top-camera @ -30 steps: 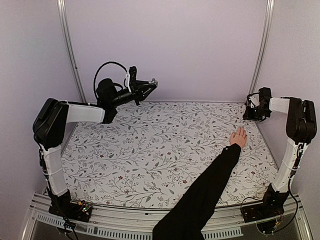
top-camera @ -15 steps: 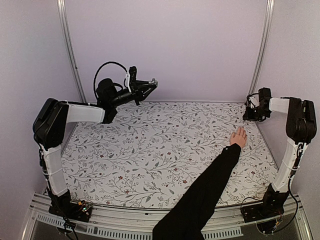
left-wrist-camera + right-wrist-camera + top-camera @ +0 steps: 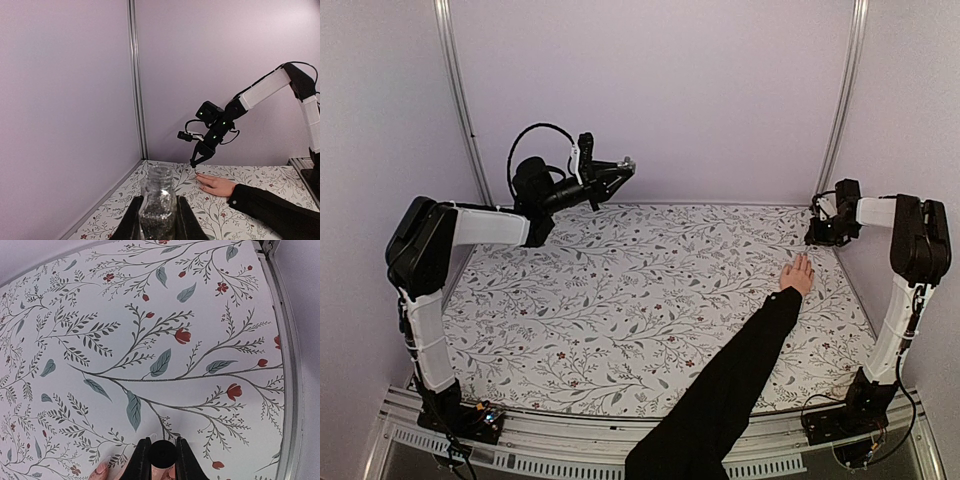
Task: Paint the nails
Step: Paint the nail polish on the nail.
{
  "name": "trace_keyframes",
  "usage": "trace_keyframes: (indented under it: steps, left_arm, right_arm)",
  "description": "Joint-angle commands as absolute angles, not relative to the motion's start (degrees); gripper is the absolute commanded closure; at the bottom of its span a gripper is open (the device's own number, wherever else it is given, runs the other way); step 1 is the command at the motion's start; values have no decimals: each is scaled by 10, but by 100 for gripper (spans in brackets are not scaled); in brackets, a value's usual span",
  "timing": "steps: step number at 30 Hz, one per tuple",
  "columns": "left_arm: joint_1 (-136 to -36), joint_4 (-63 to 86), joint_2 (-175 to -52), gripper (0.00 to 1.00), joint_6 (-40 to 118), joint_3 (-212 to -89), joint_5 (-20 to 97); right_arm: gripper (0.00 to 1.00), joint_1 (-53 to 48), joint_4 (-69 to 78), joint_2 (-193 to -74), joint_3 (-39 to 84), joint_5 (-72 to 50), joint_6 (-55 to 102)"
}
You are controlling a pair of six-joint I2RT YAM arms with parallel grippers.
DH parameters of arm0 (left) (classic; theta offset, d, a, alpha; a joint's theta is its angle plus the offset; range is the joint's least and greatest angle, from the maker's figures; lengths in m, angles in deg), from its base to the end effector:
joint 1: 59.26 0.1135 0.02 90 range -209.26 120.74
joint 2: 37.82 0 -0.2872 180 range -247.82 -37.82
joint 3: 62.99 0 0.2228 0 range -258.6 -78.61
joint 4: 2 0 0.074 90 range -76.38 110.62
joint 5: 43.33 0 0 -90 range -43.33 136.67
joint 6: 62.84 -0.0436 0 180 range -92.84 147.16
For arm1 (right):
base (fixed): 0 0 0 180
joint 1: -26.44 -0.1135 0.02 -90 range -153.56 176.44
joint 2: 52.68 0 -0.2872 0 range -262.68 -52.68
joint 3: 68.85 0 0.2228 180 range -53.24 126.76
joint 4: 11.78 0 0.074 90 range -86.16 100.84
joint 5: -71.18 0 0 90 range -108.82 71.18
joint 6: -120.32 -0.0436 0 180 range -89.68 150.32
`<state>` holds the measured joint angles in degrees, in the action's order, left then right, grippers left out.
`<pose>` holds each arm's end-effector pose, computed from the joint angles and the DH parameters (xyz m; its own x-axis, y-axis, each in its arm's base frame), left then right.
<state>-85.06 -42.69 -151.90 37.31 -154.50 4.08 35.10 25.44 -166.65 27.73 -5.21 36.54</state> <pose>0.3867 -0.2197 0.3232 0.1171 -0.2007 -0.9726 0.9348 0.3530 0.0397 0.4135 -0.0526 0.2145 -0.8024 0.0157 -0.5965 -0.0758 0.9889 0.1280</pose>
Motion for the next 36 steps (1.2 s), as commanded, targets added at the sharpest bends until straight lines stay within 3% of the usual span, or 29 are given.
trace_keyframes:
  steps: [1,36]
  left_arm:
    - [-844,-443,-1516,100,376,-1545,43]
    - [-844,-441,-1518,100,375,-1546,44]
  right_arm:
    - [100,348,251,-1676,272,-64,362]
    - [100,347,255,-1685,280,-70,366]
